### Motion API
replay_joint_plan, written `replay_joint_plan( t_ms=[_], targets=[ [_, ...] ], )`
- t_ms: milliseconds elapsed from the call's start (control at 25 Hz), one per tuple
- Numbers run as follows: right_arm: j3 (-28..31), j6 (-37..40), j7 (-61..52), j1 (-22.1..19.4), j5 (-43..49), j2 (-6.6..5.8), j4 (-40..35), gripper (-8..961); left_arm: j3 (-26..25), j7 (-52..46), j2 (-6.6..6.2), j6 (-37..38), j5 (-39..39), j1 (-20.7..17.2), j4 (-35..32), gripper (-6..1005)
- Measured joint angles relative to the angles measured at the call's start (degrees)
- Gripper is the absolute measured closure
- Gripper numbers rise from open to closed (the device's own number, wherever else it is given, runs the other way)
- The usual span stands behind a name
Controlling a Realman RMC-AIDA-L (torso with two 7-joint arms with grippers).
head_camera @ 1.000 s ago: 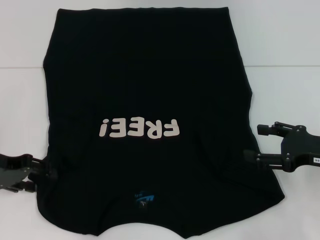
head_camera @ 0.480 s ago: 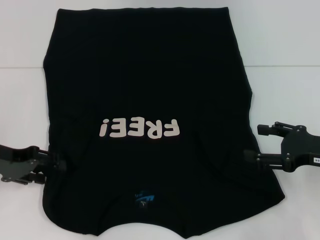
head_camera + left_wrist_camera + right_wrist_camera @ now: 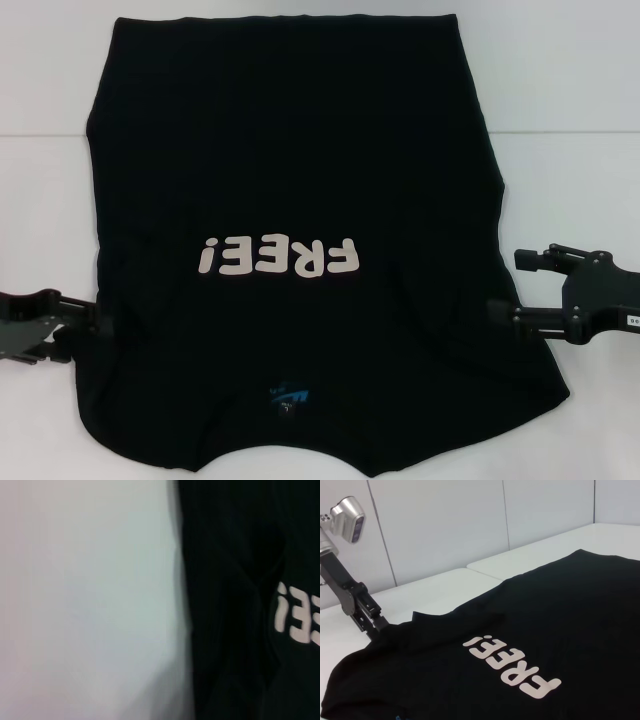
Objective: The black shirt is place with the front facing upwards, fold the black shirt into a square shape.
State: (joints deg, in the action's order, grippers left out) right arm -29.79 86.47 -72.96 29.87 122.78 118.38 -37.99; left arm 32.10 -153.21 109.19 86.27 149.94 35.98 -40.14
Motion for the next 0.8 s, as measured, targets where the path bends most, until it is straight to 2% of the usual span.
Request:
replay_joint_plan(
  t_ms=[400, 800],
  targets=[
    [0.00, 0.24, -0.20, 0.02, 0.00, 0.00, -0.27, 37, 0.24, -0.37, -0.03, -2.08, 1.85, 0.06, 0.01, 257],
    [0.04, 0.61, -0.32, 0.05, -0.03, 0.08, -0.33, 37, 0.42, -0.14, 0.47, -2.63, 1.59, 1.11, 0.27, 257]
  ],
)
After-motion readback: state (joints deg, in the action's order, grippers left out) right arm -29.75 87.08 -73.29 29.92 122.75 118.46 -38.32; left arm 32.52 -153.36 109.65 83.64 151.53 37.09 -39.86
